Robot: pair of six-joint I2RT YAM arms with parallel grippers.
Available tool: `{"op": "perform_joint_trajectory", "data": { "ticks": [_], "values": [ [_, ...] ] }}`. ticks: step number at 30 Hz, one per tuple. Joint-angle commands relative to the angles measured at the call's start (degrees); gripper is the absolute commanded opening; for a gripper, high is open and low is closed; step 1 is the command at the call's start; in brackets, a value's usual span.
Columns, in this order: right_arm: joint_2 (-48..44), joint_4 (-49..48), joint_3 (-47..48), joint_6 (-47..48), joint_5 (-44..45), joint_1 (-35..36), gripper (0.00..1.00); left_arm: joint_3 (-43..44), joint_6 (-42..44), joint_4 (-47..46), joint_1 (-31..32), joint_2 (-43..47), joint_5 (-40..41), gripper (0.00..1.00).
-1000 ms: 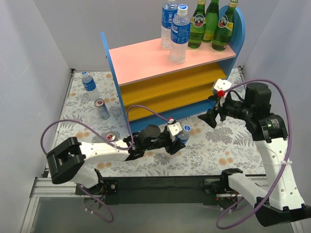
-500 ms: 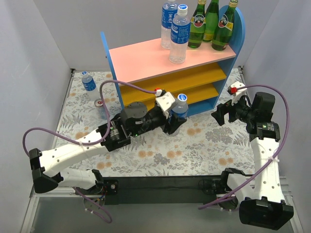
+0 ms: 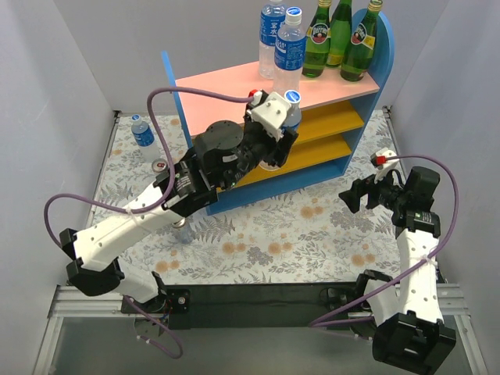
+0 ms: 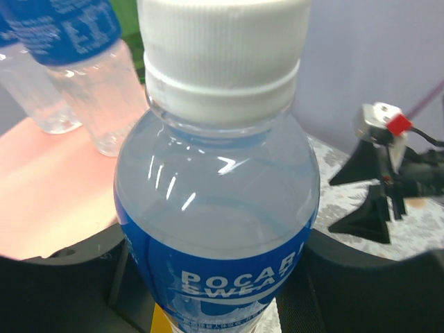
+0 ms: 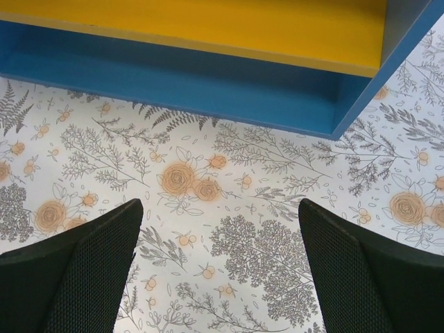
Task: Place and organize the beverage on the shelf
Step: Place the drink on the shelf.
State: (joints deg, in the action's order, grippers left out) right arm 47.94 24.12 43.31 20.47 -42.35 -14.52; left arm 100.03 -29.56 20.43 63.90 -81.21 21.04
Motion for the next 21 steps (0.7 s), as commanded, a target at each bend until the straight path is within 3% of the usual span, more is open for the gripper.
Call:
{"op": "perform_joint_trajectory", "data": {
  "ticks": [1,10,21],
  "values": [
    [-0.83,-4.87,-2.08,-0.96,-3.53,-1.73,0.98,9.02,3.19,-4.6,-2.2,0.09,5.42,0.0],
    [0.04,-5.75,-4.73,0.01,-5.9,-4.11,0.98,19.23,4.34,-4.43,-4.57,-5.71,6.03,0.0],
    [-1.01,-5.66,-5.96,0.36,-6.26,-4.64,0.98,25.3,-0.05,-6.09,-15.29,-10.54,1.9,0.0]
  ]
}}
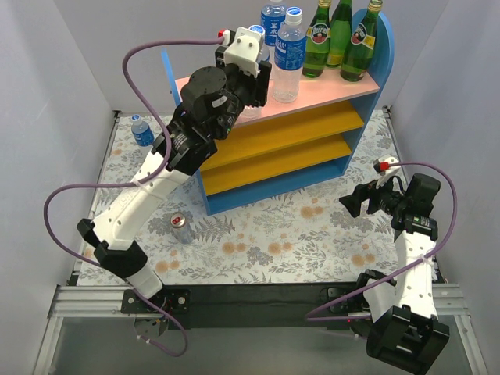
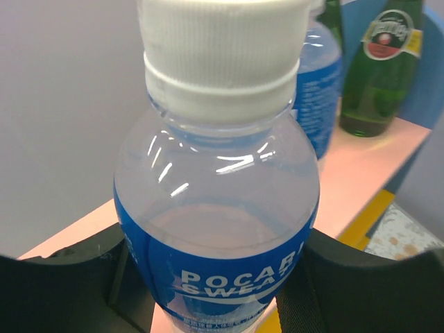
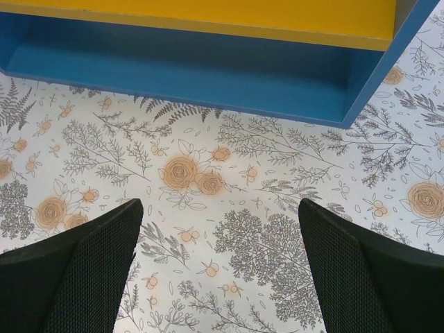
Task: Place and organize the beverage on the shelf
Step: Place the drink on the shelf.
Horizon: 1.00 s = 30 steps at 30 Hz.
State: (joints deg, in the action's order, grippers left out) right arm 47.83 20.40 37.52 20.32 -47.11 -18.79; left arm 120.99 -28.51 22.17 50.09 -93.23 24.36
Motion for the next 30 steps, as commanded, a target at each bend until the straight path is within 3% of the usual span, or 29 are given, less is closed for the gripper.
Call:
{"op": "perform_joint_trajectory", "data": {
  "ticks": [1,14,30],
  "values": [
    [-0.81,-1.95,-0.25,0.6,-1.49,-0.46,0.98,5.04,-1.11,-8.11,-1.92,1.04,-1.51,0.0],
    [-0.46,-1.95,-0.69,0.51,-2.11,-0.64,0.98,9.79,-3.48,-12.5,-11.14,-6.43,-2.65,0.0],
    [-0.02,-1.95,-0.87,0.51,-2.46,-0.9,0.98,10.58,-8.57,-12.07,-13.35,-9.25,-8.45,0.0]
  ]
}}
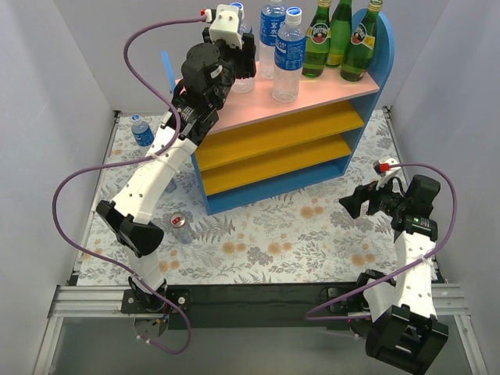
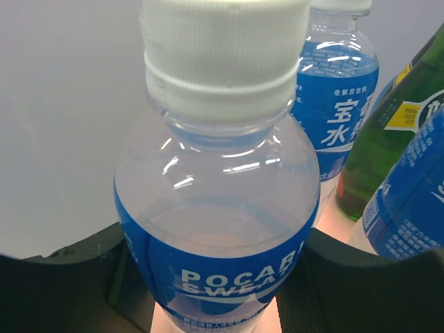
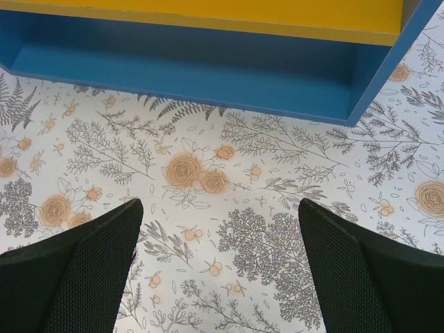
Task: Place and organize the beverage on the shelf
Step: Place the drink on the shelf.
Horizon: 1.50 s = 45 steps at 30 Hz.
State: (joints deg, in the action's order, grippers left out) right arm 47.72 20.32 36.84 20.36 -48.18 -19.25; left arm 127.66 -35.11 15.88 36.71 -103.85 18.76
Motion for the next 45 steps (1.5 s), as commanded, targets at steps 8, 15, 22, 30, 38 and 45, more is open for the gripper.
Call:
{"op": "perform_joint_trajectory", "data": {
  "ticks": [8,15,22,30,38,45],
  "values": [
    [0.17,-1.95,-0.19,0.47,-1.47,-0.62,0.98,4.0,-1.71,-5.51,0.03,0.14,-2.86,0.1],
    [0.09,-1.95,-0.28,0.38,-1.56,-0.88,0.98,4.18,-1.54,-6.03,0.03,-1.18,-2.77,0.39],
    [0.09,-1.86,-0.28,0.38,-1.74,-0.97,0.98,4.27,-1.8,-5.86,0.03,-1.62,-2.86,0.62],
    [0.26,-1.77,-0.28,0.47,-1.91,-1.23,0.98,4.44,-1.19,-5.95,0.03,-1.09,-2.68,0.7],
    [0.26,-1.86,-0.28,0.38,-2.18,-1.41,0.98,3.13,-1.54,-4.28,0.03,1.37,-3.91,0.72],
    [0.17,-1.86,-0.28,0.3,-2.44,-1.59,0.98,-0.83,-1.71,-1.91,0.03,4.45,-4.44,0.73]
  ]
}}
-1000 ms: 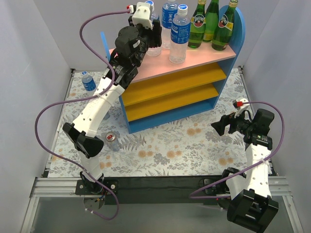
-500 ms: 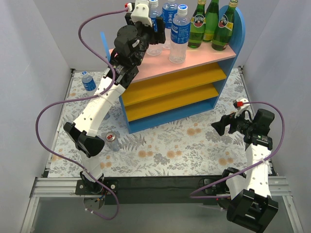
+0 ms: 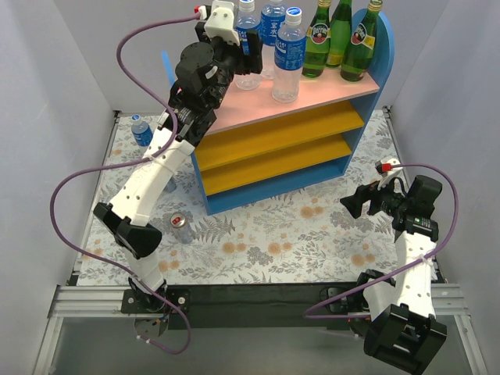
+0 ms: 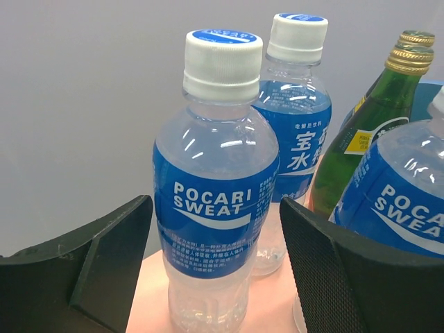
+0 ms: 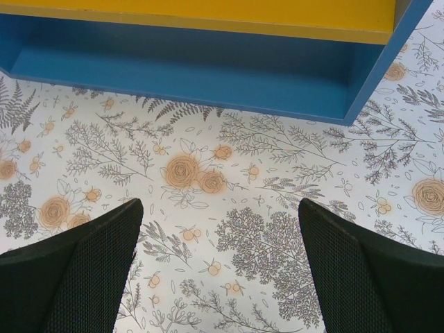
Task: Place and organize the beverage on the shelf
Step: Place the drink on the shelf.
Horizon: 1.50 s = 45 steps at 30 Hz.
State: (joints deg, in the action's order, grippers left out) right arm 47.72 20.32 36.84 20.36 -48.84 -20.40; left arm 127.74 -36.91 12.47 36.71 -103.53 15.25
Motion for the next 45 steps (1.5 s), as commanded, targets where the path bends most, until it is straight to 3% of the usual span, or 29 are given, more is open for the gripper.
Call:
{"op": "perform_joint_trajectory", "data": {
  "ticks": [1,6,20,40,45],
  "values": [
    [0.18,-1.77,-0.28,0.29,-1.79,-0.43,0.98,-1.0,0.08,1.94,0.03,4.12,-0.83,0.73],
    [0.09,-1.77,-0.28,0.38,-1.79,-0.6,0.98,-2.06,-0.1,2.91,0.03,4.21,-0.57,0.71],
    [0.0,-1.86,-0.28,0.38,-2.05,-0.95,0.98,-1.27,2.36,2.39,-0.06,2.1,3.91,0.5],
    [0.09,-1.77,-0.28,0.29,-2.49,-1.48,0.98,-1.27,2.1,1.94,-1.46,0.96,3.92,0.47],
    [0.17,-1.68,-0.28,0.29,-2.58,-1.48,0.98,-0.92,1.4,2.12,-1.46,1.66,2.6,0.53]
  ]
}}
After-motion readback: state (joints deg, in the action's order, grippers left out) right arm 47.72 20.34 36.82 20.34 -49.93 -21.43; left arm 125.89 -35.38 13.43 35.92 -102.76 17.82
